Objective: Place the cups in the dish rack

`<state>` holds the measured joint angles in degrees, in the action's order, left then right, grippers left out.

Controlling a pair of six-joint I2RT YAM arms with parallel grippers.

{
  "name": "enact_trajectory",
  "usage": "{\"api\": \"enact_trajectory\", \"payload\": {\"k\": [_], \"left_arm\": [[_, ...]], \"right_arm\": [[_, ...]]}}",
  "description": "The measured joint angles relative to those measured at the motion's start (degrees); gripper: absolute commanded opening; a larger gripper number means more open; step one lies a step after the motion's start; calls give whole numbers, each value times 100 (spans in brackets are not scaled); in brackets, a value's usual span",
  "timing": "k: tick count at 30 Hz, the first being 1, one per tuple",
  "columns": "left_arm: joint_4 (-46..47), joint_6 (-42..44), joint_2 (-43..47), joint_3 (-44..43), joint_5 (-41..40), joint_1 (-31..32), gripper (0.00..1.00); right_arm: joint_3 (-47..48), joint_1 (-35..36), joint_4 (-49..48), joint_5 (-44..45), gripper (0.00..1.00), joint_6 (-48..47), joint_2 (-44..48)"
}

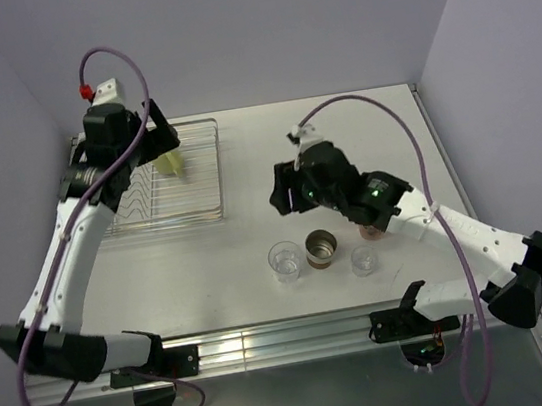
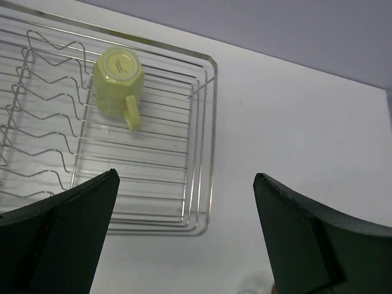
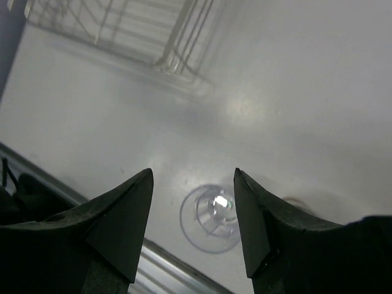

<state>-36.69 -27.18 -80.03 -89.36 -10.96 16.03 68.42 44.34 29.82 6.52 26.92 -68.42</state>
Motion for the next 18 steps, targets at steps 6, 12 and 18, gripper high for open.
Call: {"api": "enact_trajectory", "payload": {"k": [6,12,18], "left_arm": [[363,-138,1298,981,474,68,99],[490,-144,1432,1285,684,68,99],[549,-142,1499,1504,785,68,99]], "right_arm": [[-332,1620,538,835,62,319,-463],[-356,2304,748,1209,61,535,-1016],[-608,2406,756,1259,61,656,-1329]]}}
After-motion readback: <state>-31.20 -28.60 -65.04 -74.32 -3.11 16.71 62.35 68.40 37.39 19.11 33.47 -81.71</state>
